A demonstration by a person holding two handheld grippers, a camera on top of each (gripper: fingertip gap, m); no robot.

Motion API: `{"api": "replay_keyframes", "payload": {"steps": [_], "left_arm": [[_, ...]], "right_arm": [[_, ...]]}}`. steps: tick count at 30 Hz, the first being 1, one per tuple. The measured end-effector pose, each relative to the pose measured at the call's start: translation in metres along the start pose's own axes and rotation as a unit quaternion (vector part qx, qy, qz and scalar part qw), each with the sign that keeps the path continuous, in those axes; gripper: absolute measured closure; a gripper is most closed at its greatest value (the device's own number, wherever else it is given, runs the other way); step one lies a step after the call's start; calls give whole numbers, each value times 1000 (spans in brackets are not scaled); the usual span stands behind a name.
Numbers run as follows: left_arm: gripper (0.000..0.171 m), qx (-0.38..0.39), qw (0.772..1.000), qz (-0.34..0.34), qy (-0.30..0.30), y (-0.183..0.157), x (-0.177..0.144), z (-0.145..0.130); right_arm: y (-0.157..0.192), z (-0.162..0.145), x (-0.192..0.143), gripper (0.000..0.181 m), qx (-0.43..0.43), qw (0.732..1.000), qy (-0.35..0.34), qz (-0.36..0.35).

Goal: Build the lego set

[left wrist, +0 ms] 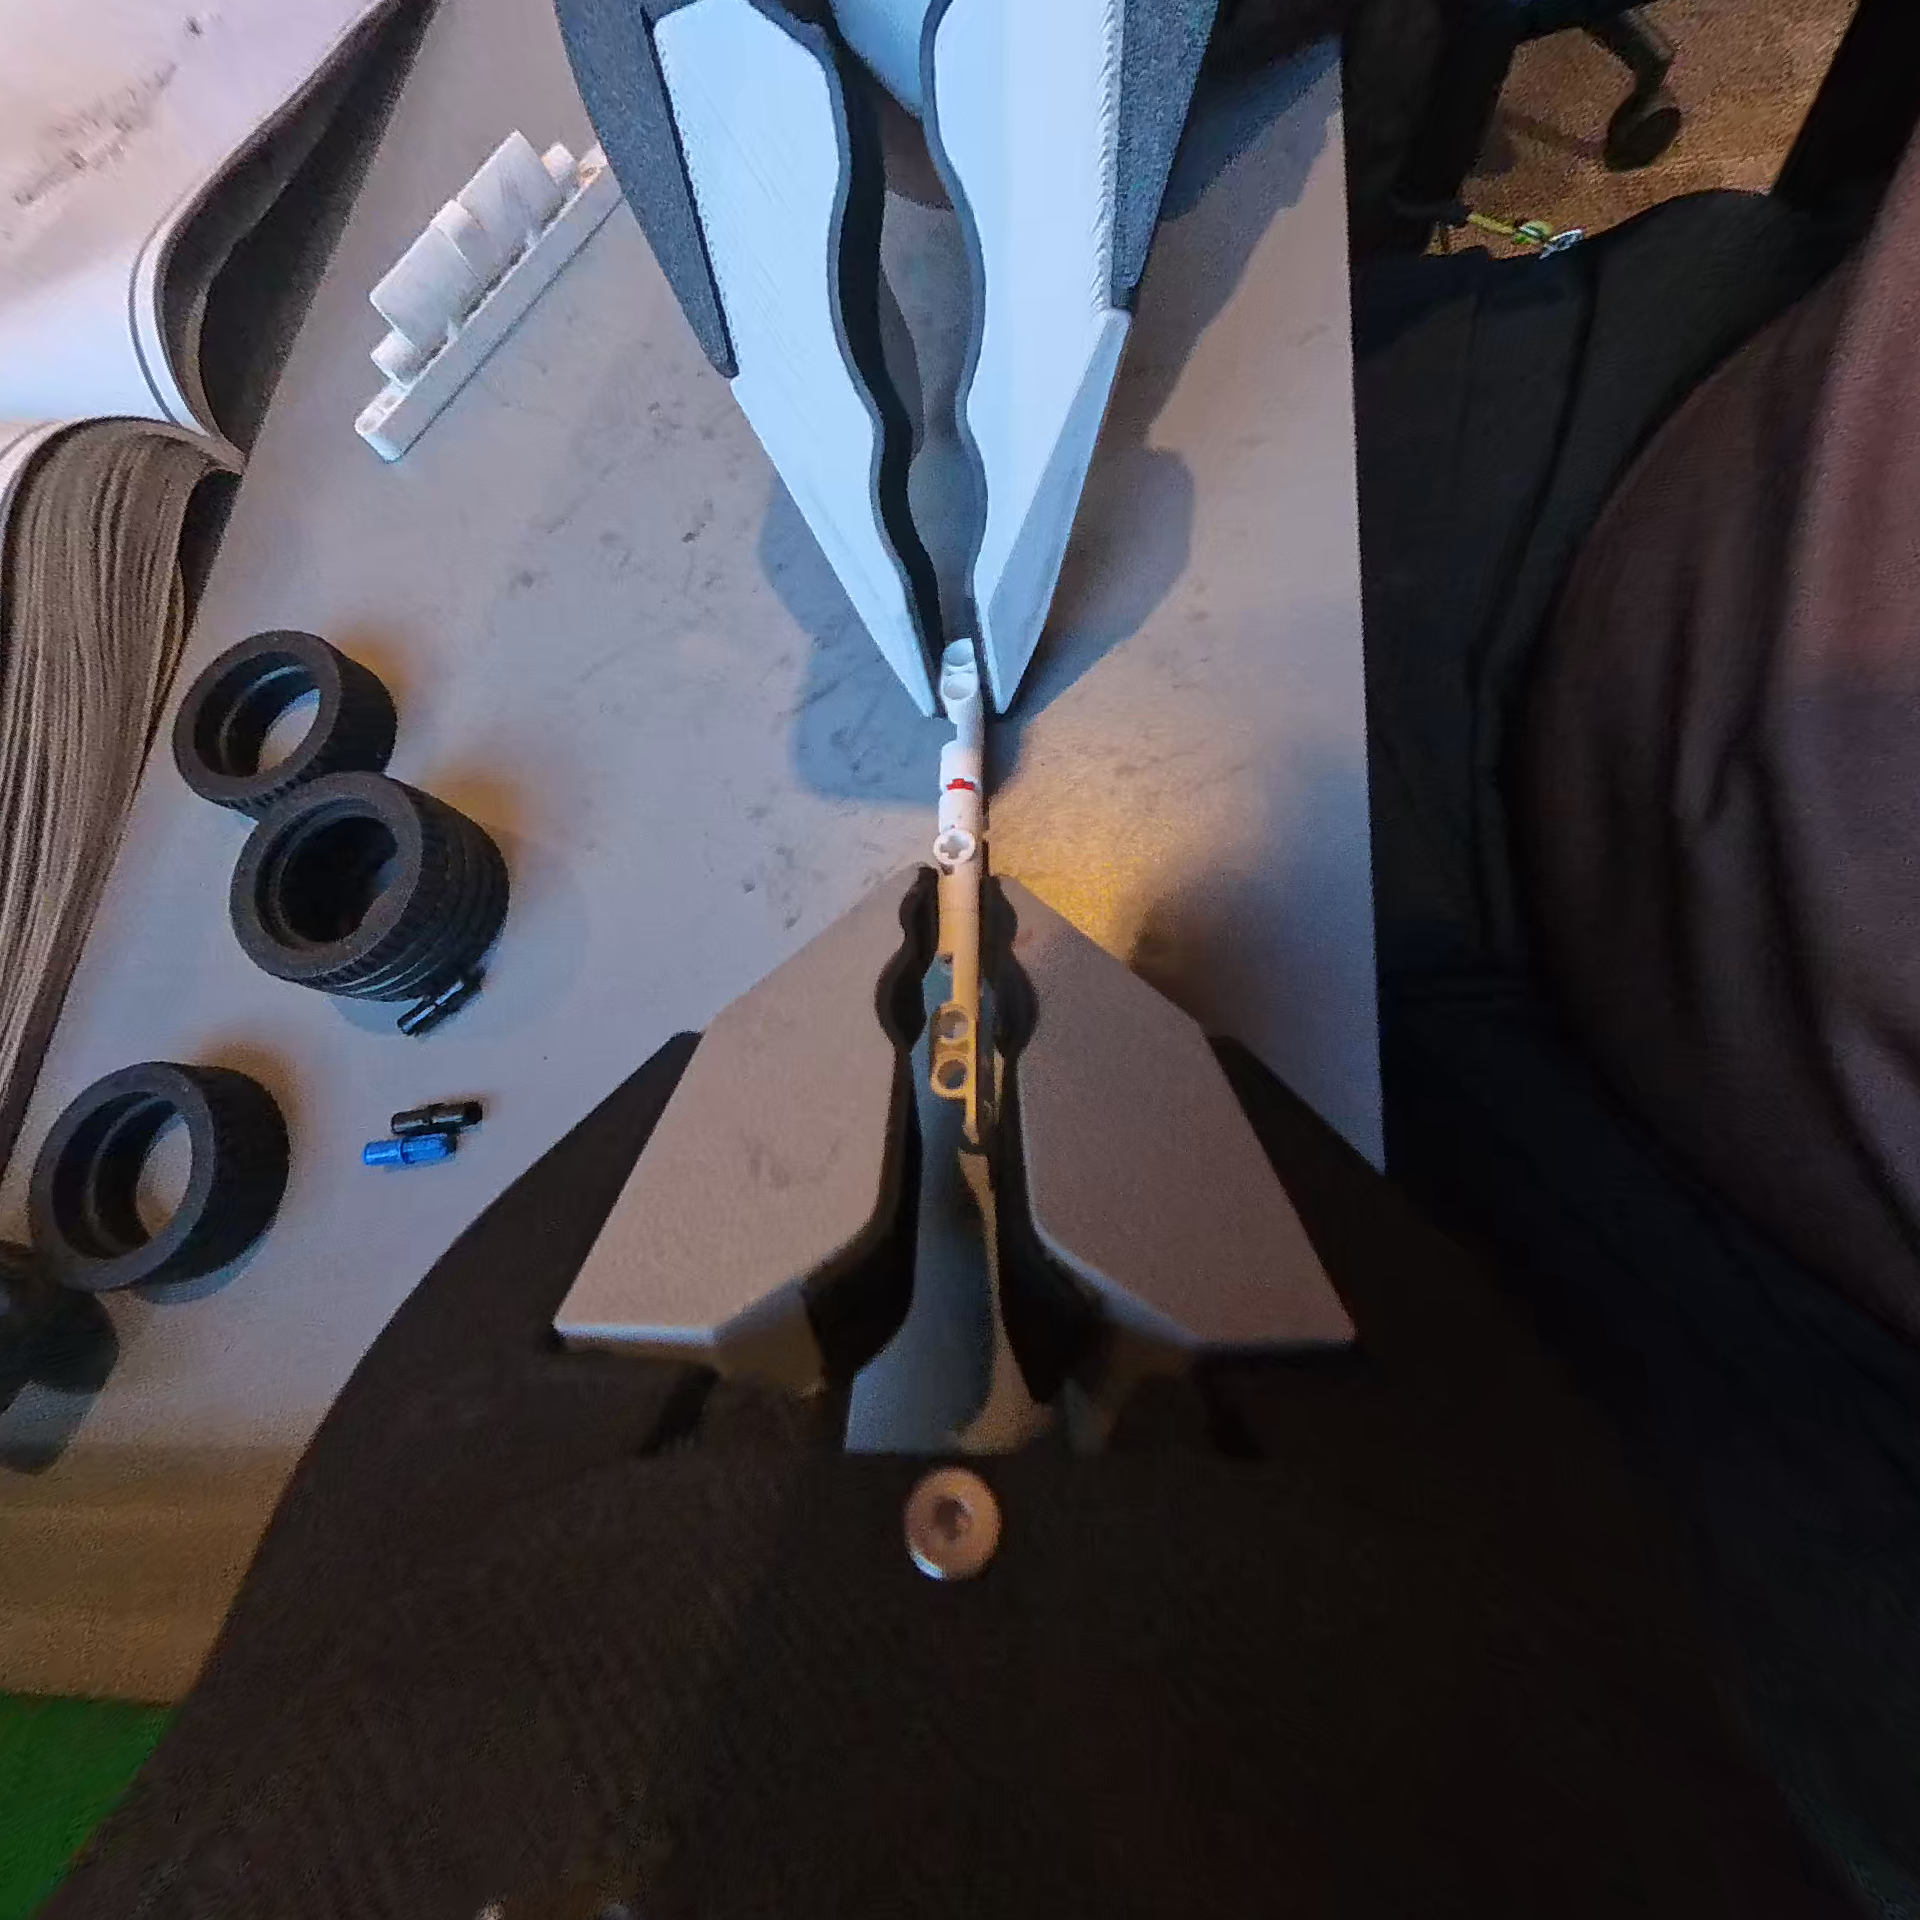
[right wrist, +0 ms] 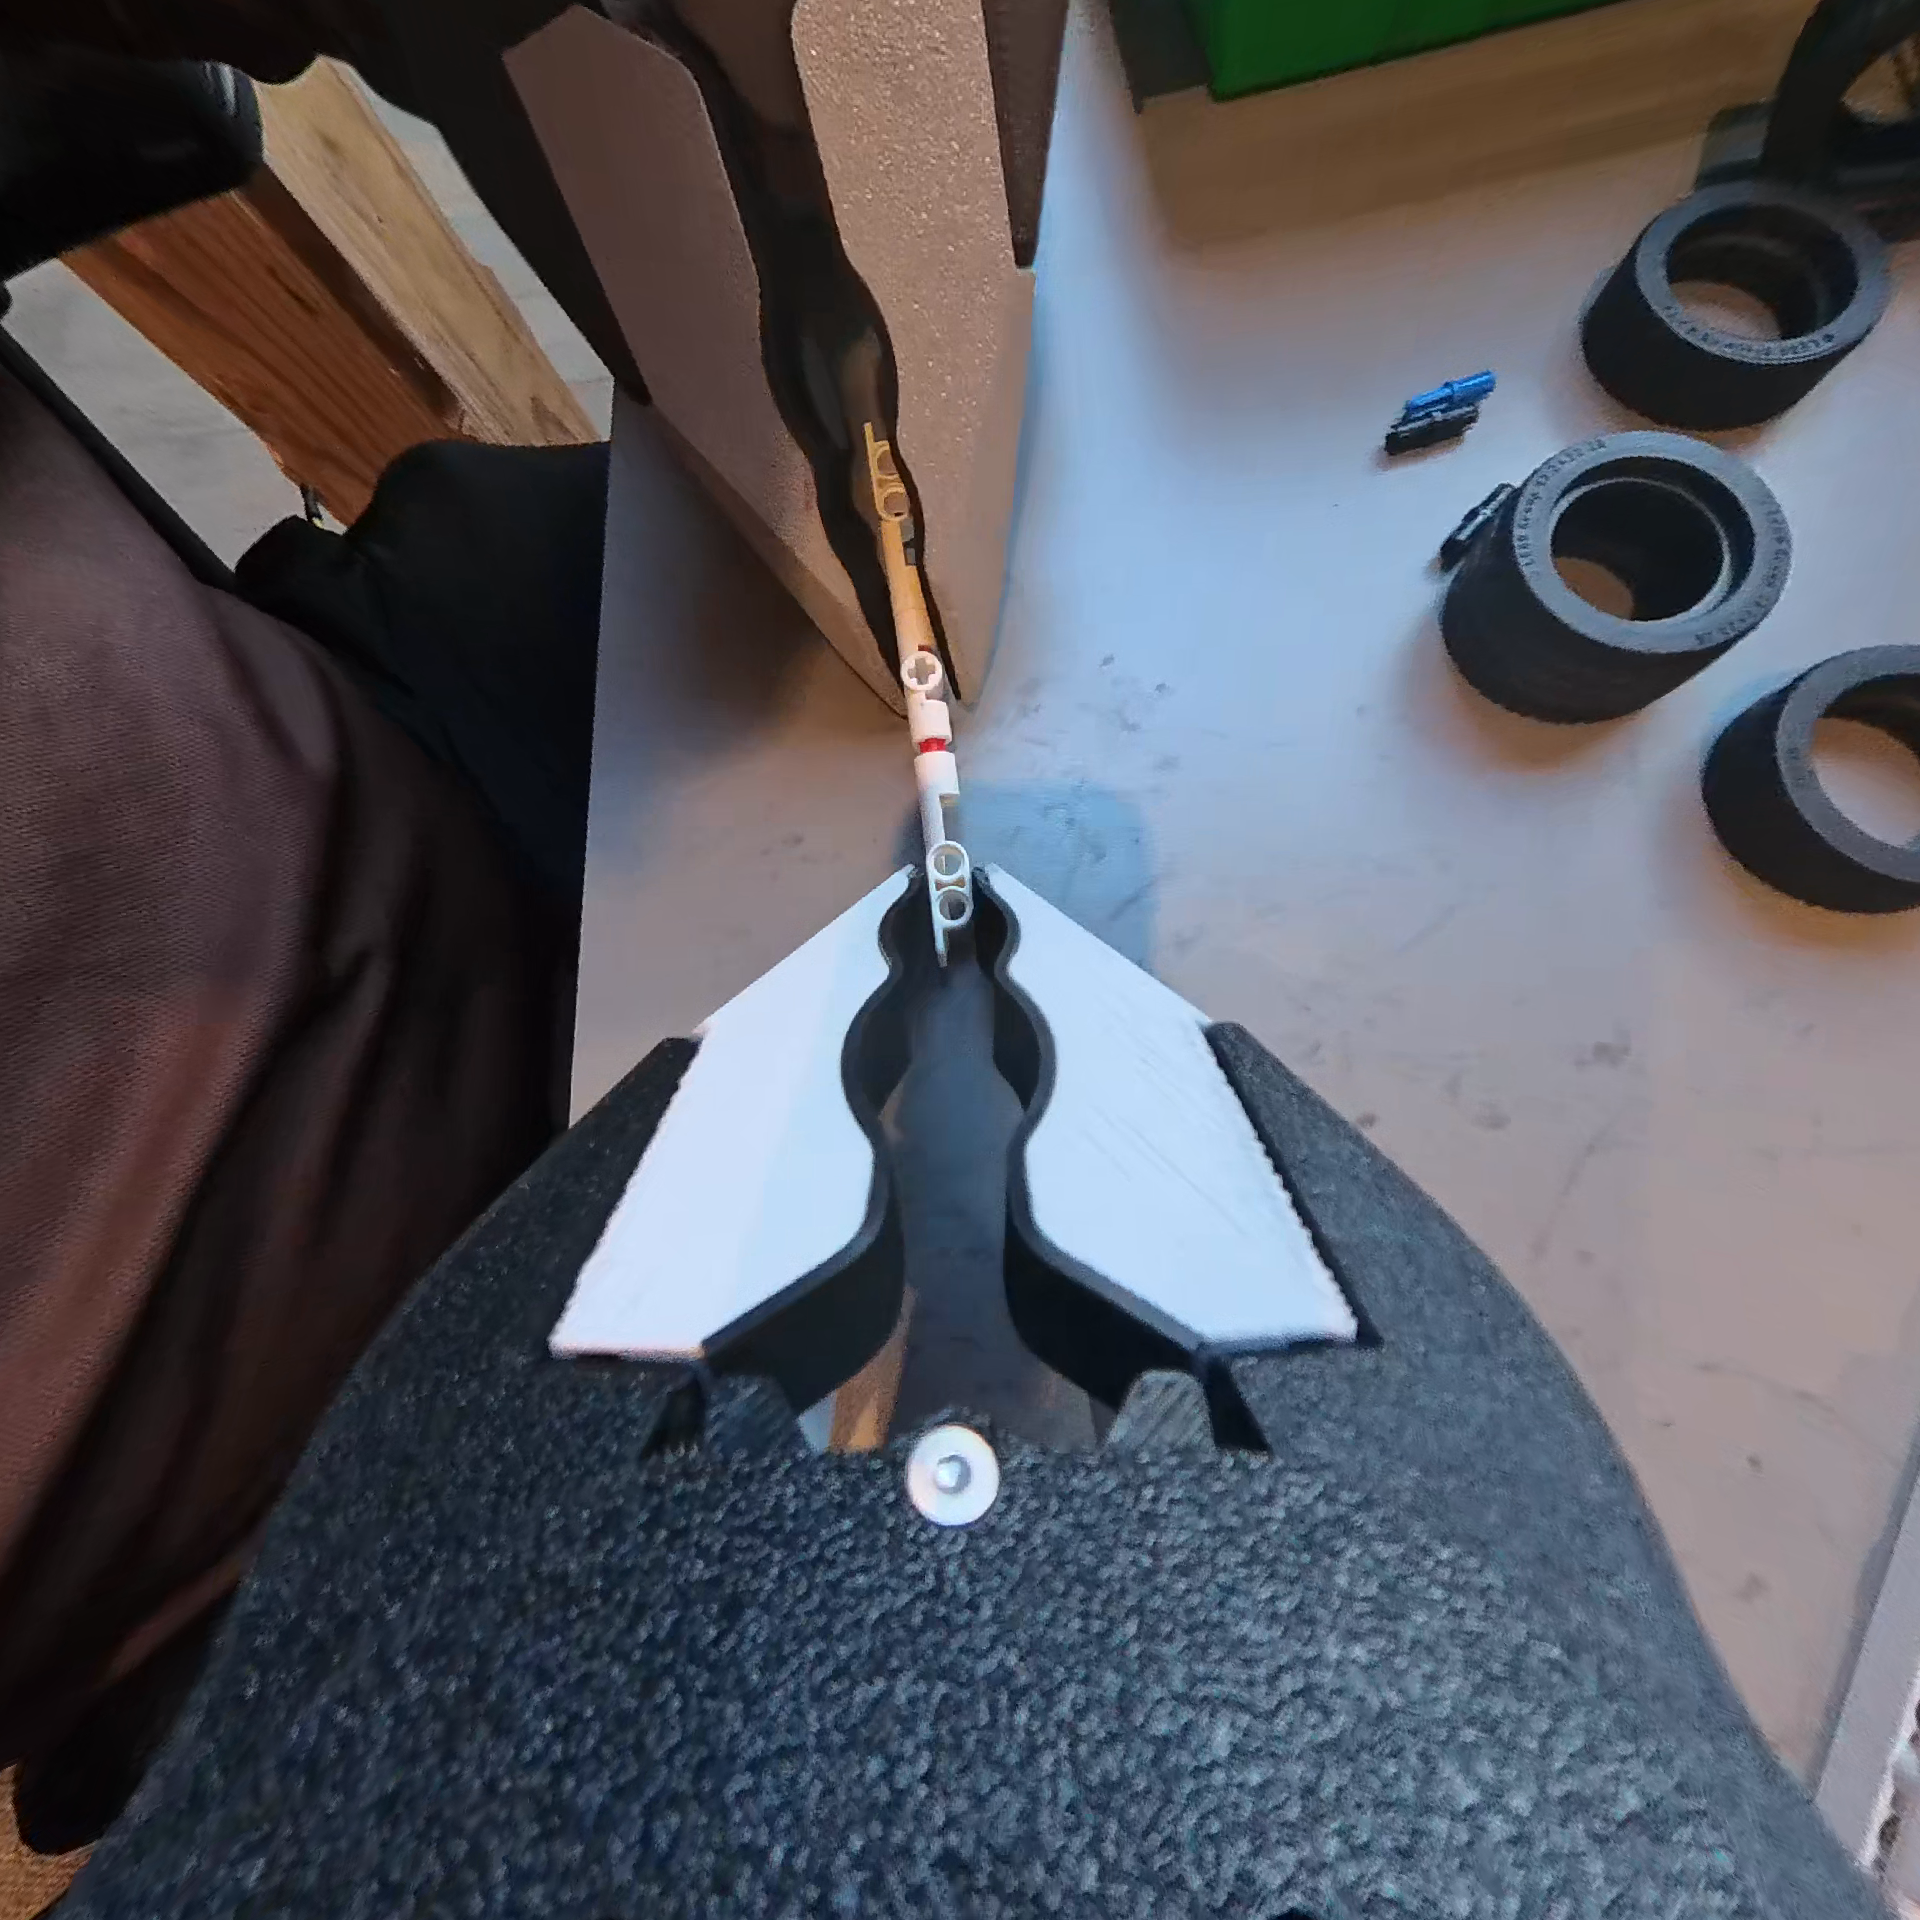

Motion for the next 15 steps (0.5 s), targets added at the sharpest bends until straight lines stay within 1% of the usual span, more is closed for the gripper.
{"api": "replay_keyframes", "payload": {"steps": [5,8,11,14,15], "left_arm": [[166,27,999,18,7,-4,0,0],[167,19,1000,-2,7,-1,1,1],[167,28,1000,-11,6,0,1,0],[167,11,1000,-6,4,4,1,0],[166,10,1000,6,4,5,1,0]], "right_arm": [[1,1,1,174,-25,1000,-2,3],[2,4,2,174,-44,999,-2,-2],[1,5,2,175,-52,999,0,6],[-3,5,3,174,-19,1000,2,11],[-5,5,3,174,-5,1000,2,6]]}}
Point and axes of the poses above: each gripper's, where its closed fingertips meet, x out along the fingers, z out of its top, y = z × x across the jaws, the point moved 9 cm from there along -x, back along the fingers, and after that the axes turned 9 degrees about -z, right-handed, at the moved point
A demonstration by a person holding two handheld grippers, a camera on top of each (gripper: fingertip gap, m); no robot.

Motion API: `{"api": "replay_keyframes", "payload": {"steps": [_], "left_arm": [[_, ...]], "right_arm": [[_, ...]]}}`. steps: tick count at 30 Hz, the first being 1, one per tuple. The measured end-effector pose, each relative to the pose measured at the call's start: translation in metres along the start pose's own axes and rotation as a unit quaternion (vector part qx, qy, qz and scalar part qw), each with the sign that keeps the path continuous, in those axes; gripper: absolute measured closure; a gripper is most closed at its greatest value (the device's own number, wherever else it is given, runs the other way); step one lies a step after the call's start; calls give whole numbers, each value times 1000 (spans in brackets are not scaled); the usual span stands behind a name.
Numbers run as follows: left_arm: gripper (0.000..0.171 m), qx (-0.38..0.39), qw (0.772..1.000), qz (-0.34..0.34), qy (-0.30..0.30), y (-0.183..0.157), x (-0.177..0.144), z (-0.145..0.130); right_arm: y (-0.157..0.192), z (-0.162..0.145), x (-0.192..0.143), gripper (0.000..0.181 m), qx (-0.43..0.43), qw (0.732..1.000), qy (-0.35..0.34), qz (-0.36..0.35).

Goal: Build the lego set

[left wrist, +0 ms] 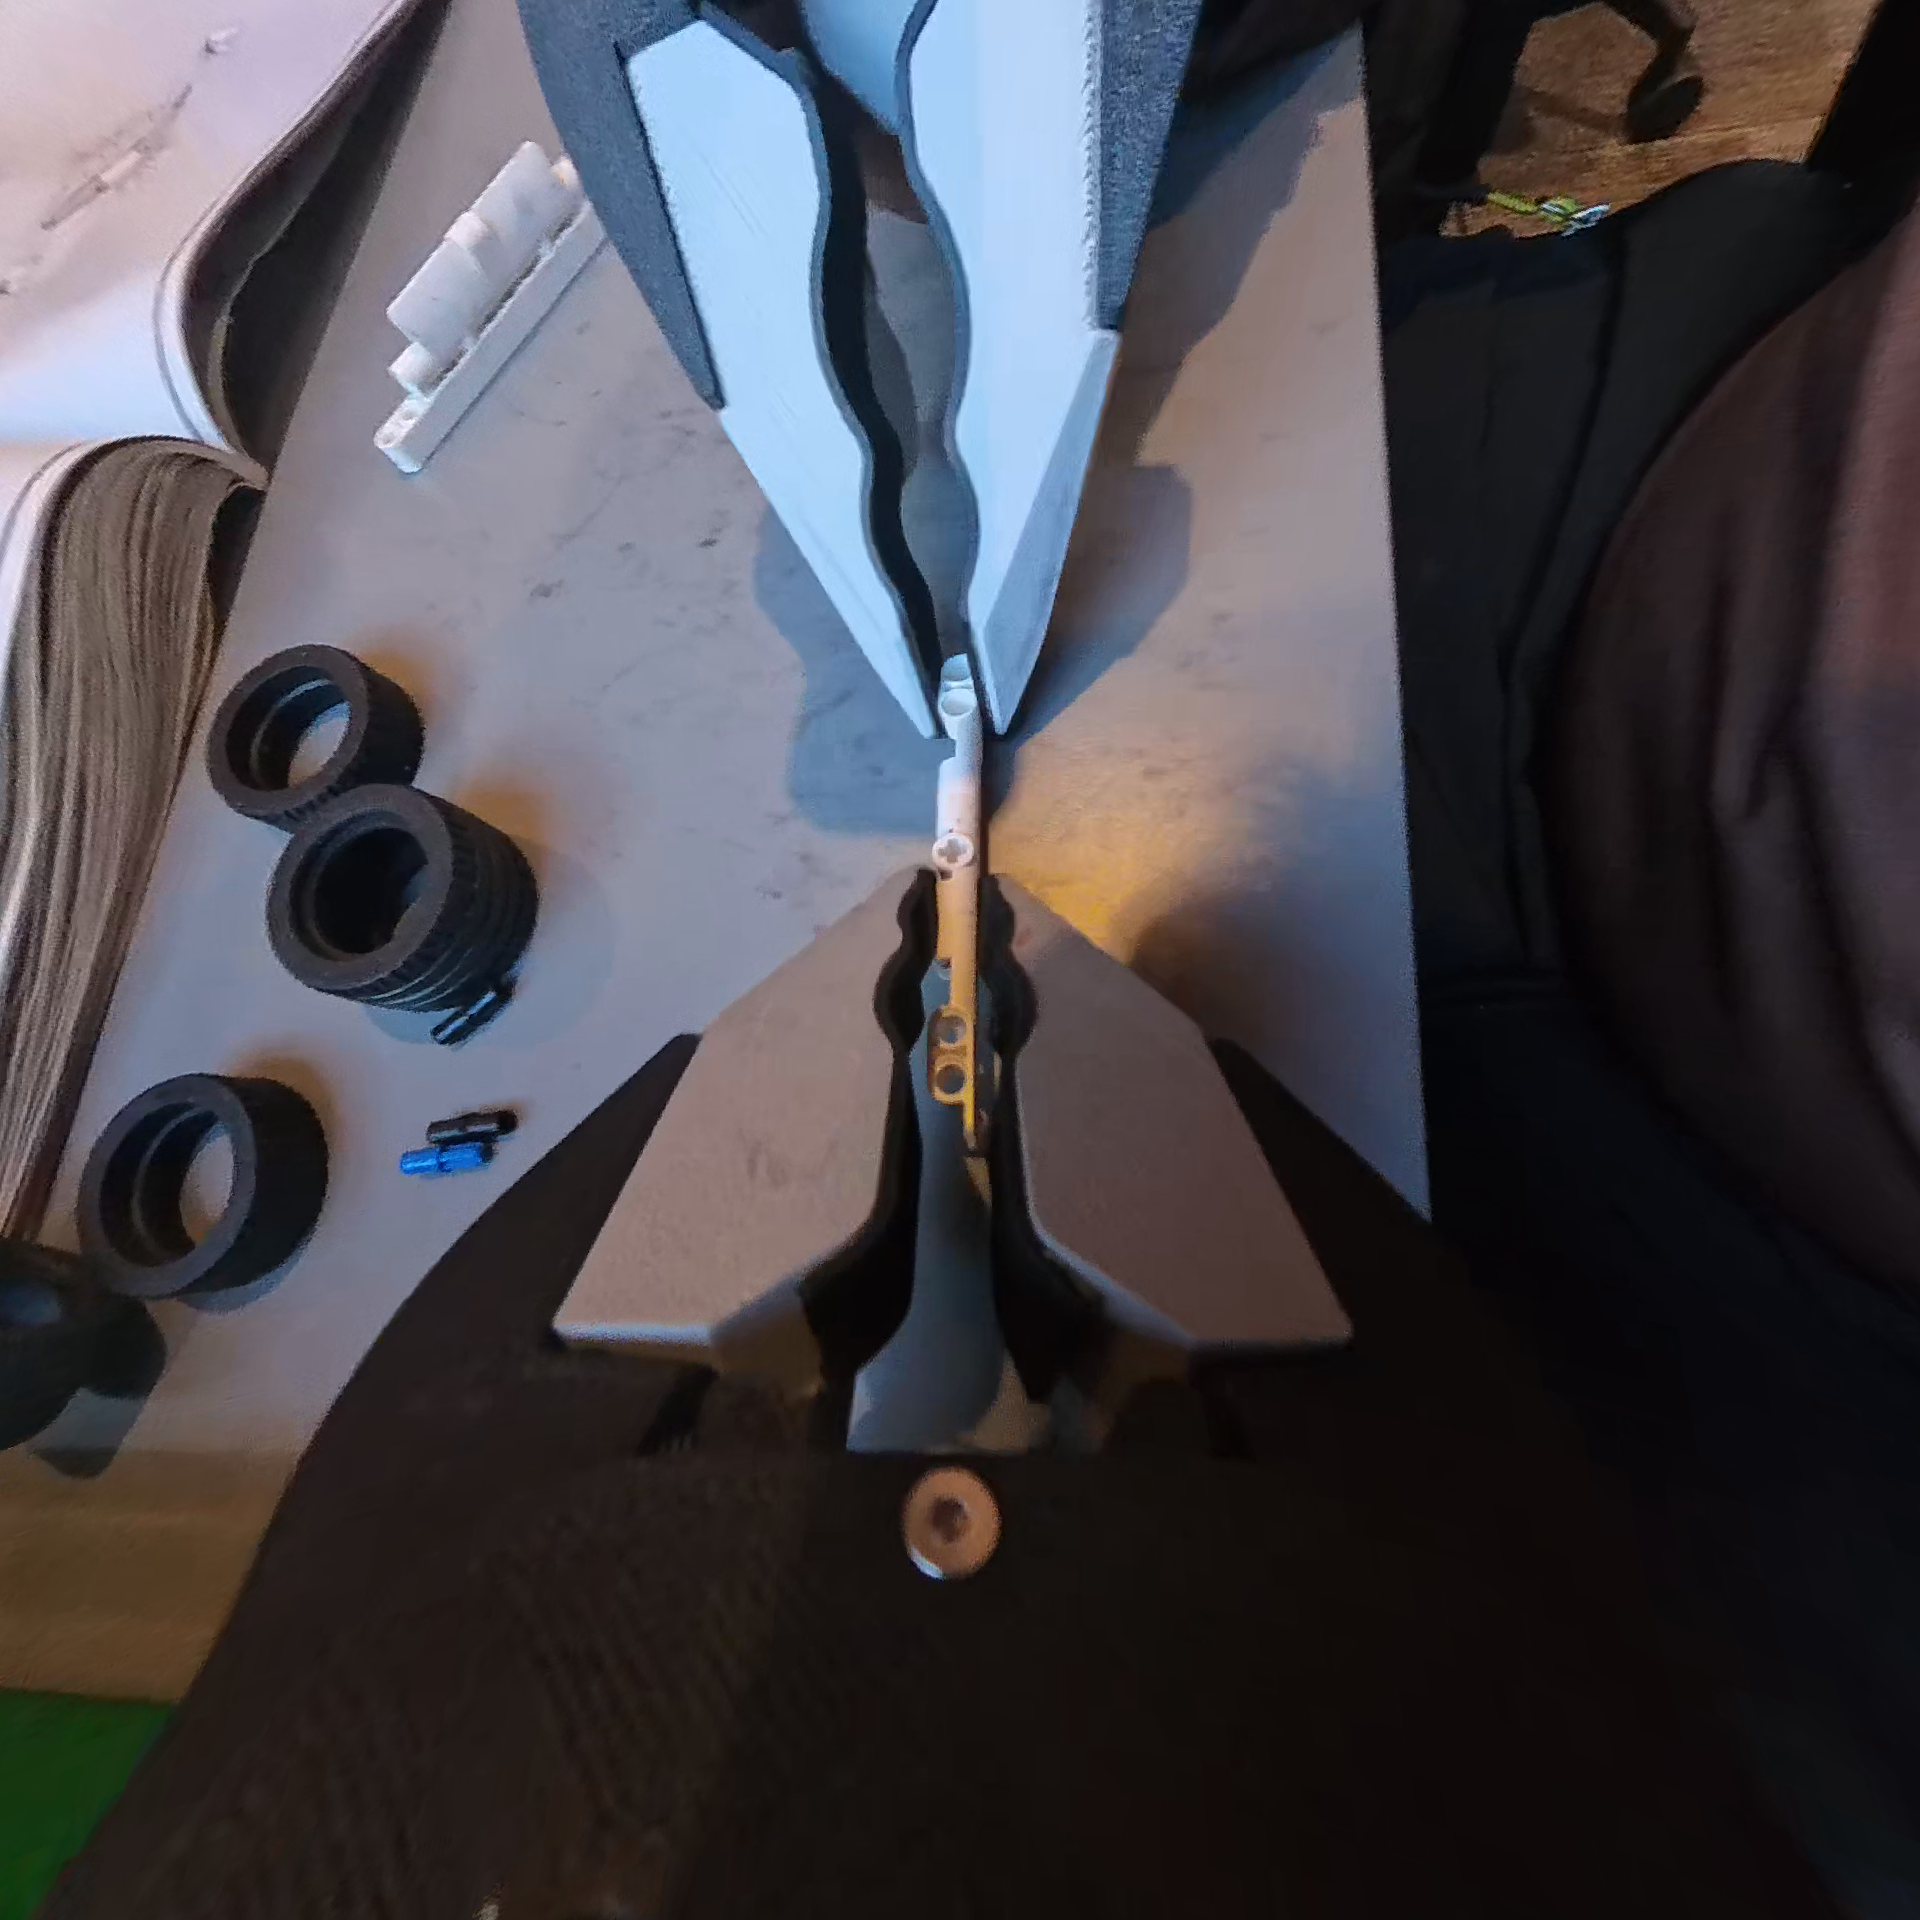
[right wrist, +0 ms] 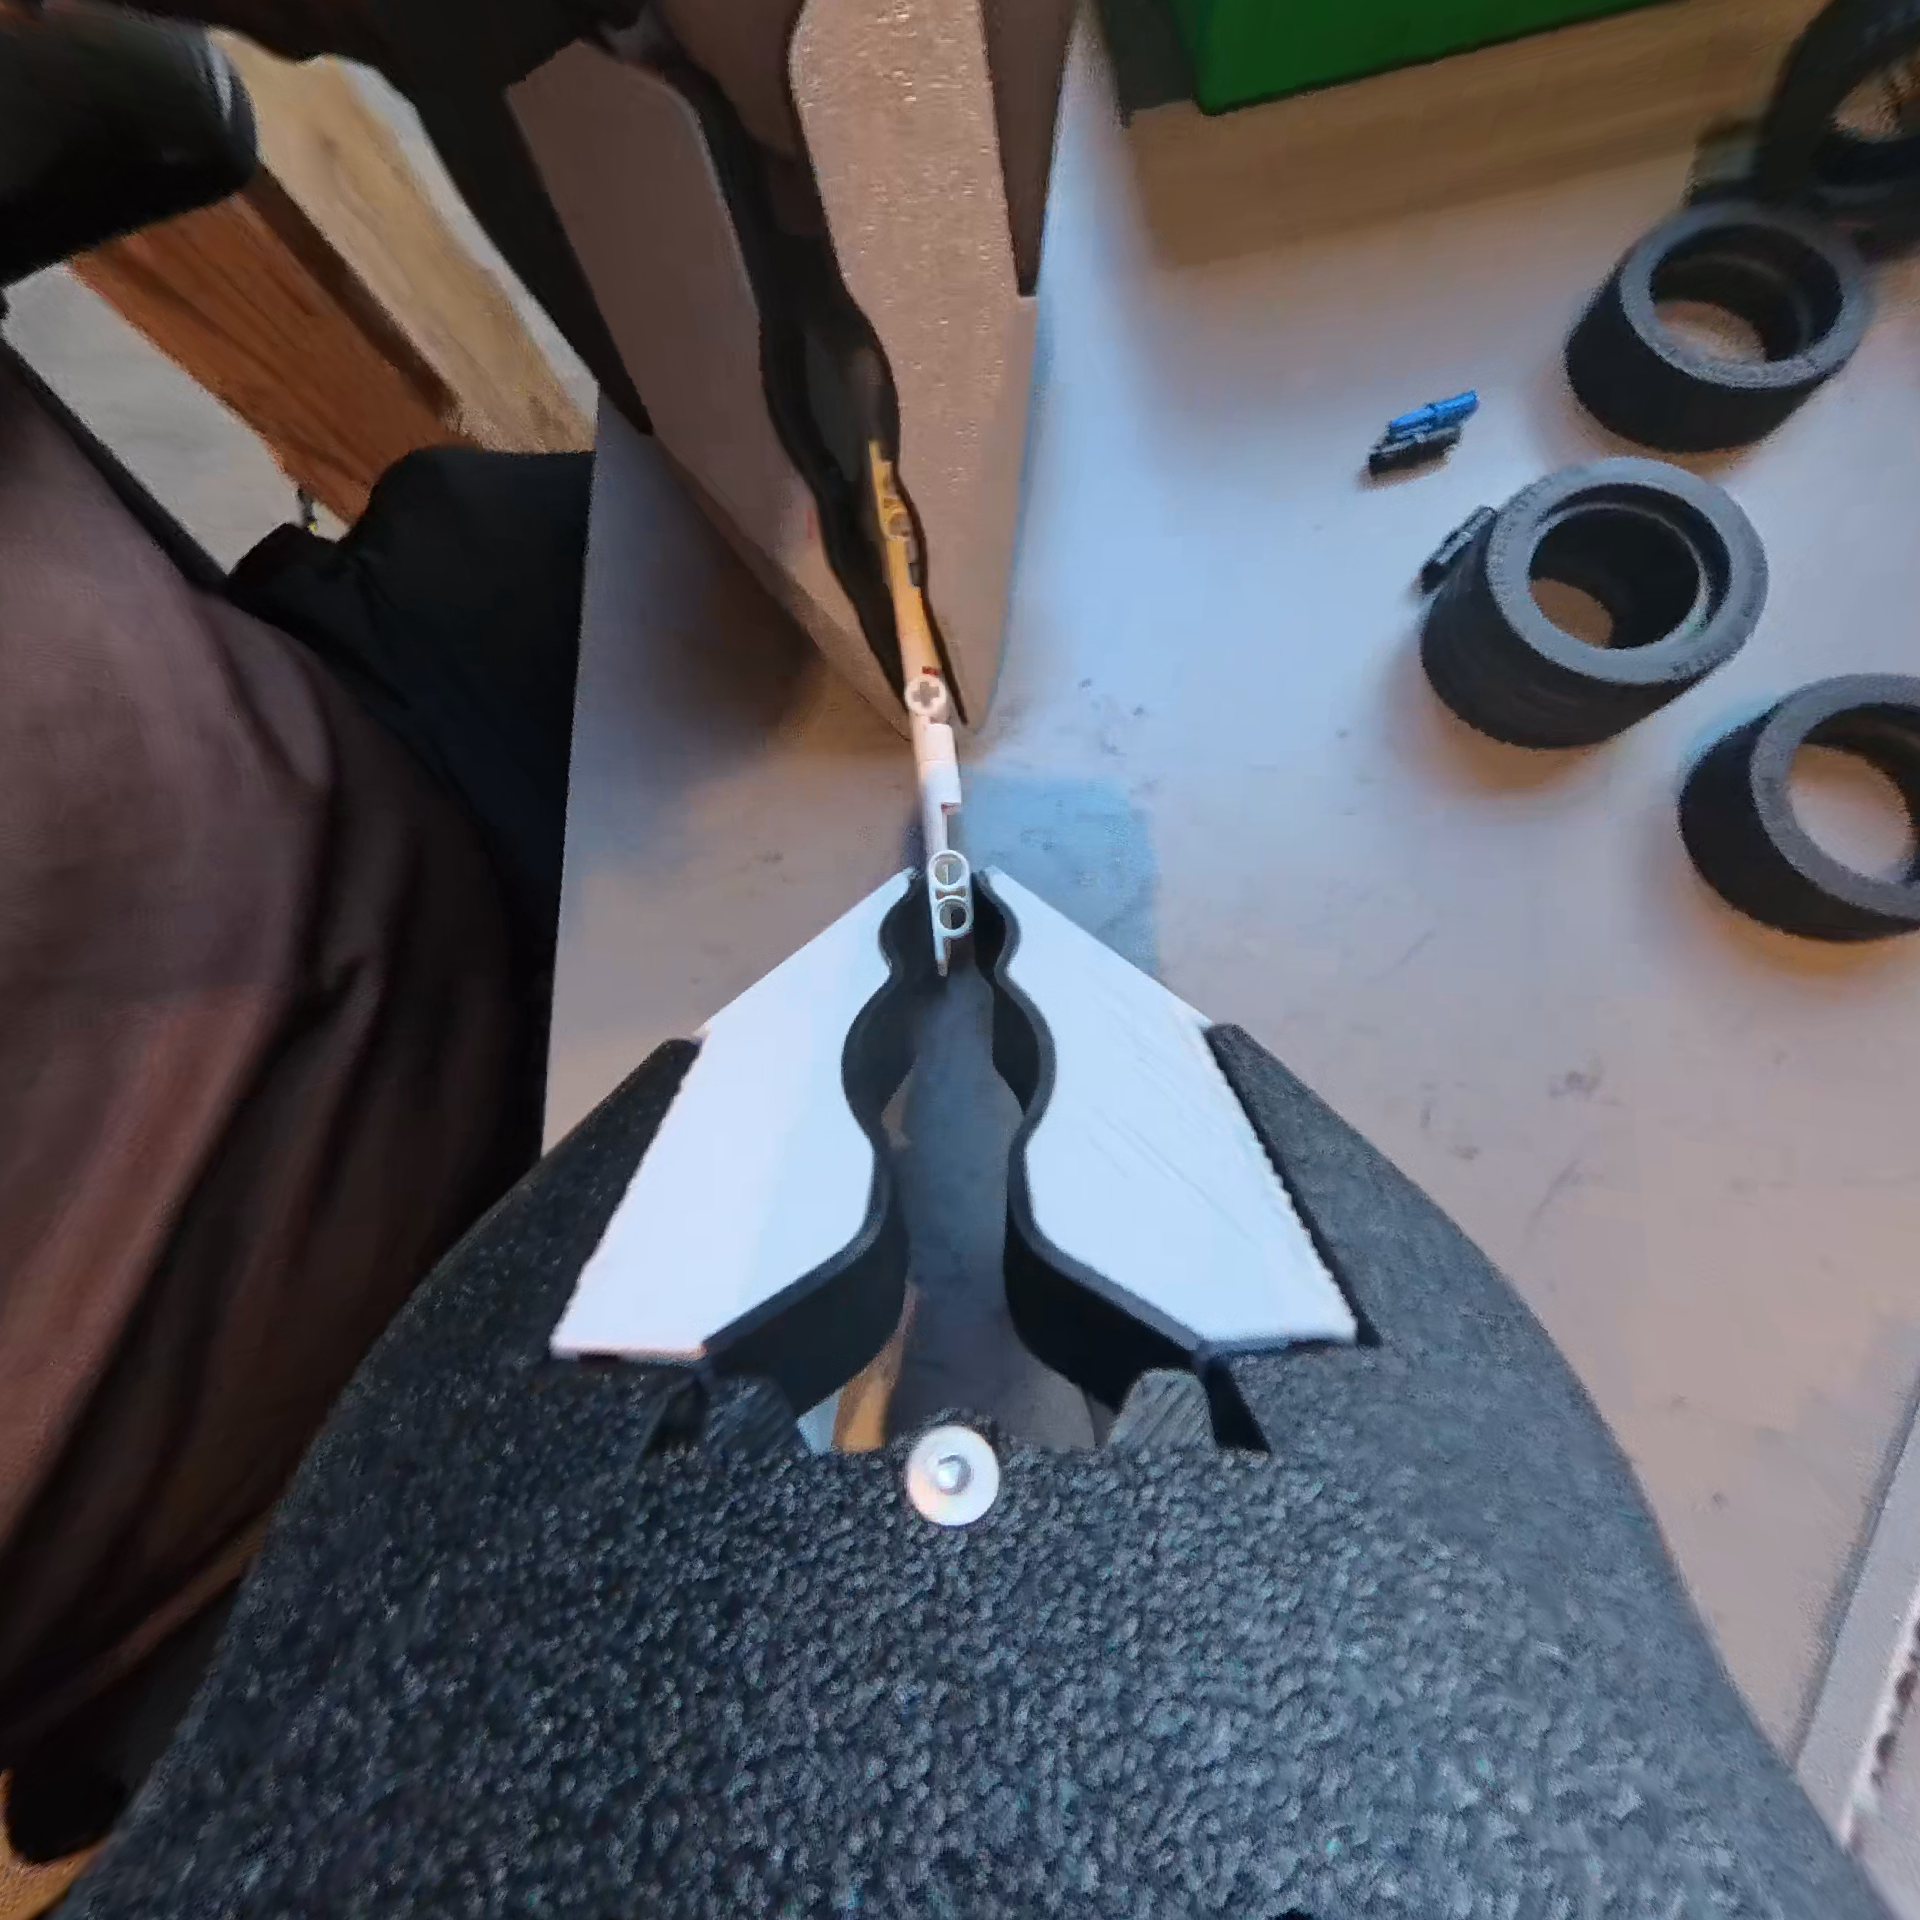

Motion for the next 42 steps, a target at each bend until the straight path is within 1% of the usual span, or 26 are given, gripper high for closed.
{"api": "replay_keyframes", "payload": {"steps": [1,2,4,5,6,7,9,10,11,13,14,15,16,19,22,23,25,27,28,33,35,36,37,38,40,42], "left_arm": [[166,7,1000,20,2,0,1,1],[167,29,999,45,7,-3,3,2],[167,95,990,101,18,-12,7,3],[167,109,987,118,23,-15,8,4],[167,101,987,121,25,-16,8,4],[159,75,990,116,19,-15,5,4],[130,11,995,99,-1,-13,-3,2],[126,-13,996,85,-8,-13,-7,0],[127,-25,997,71,-13,-14,-9,-2],[128,-26,997,79,-8,-17,-11,-4],[128,-25,996,84,-2,-19,-10,-5],[128,-28,996,86,-2,-20,-11,-5],[129,-33,996,85,-2,-22,-11,-5],[140,-25,995,95,4,-26,-10,-5],[145,-22,995,96,6,-27,-9,-5],[147,-26,995,91,6,-26,-9,-5],[157,-32,997,74,6,-26,-8,-5],[166,-43,997,62,7,-25,-6,-4],[167,-48,997,62,7,-24,-5,-3],[164,-57,996,69,6,-22,-6,-4],[148,-59,995,75,1,-20,-7,-3],[145,-58,996,71,-1,-20,-7,-3],[144,-55,996,71,-1,-20,-6,-3],[146,-51,996,73,1,-18,-5,-2],[162,-37,995,88,12,-15,-2,-1],[163,-26,995,94,14,-13,-1,0]], "right_arm": [[0,0,0,173,0,1000,-2,-14],[2,0,-1,173,-17,999,-6,-36],[8,0,-3,173,-82,993,-14,-88],[12,-1,-4,173,-111,987,-16,-111],[15,-2,-5,173,-138,981,-22,-132],[19,-3,-6,174,-172,973,-25,-153],[25,-7,-7,172,-257,944,-27,-207],[29,-10,-7,172,-291,928,-27,-230],[32,-12,-7,173,-314,917,-29,-244],[37,-14,-10,171,-325,912,-27,-248],[38,-13,-13,162,-316,917,-27,-243],[37,-12,-17,145,-297,924,-34,-240],[36,-11,-22,133,-272,932,-43,-235],[32,-18,-31,124,-194,959,-48,-202],[28,-22,-30,127,-158,970,-47,-179],[27,-21,-28,132,-155,972,-43,-172],[28,-17,-22,156,-148,980,-31,-131],[27,-14,-16,170,-129,985,-22,-110],[26,-13,-15,174,-119,988,-17,-102],[18,-12,-16,174,-40,997,-14,-65],[13,-12,-18,174,13,999,-21,-40],[9,-13,-20,174,38,999,-27,-28],[6,-13,-21,174,60,998,-32,-13],[4,-13,-22,174,81,996,-38,2],[1,-12,-23,174,116,991,-49,39],[-2,-12,-24,174,136,988,-58,52]]}}
Point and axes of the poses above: each gripper's, where its closed fingertips meet, x out along the fingers, z out of its top, y = z × x across the jaws, the point moved 9 cm from there along -x, back along the fingers, and after that the axes turned 9 degrees about -z, right-handed, at the moved point
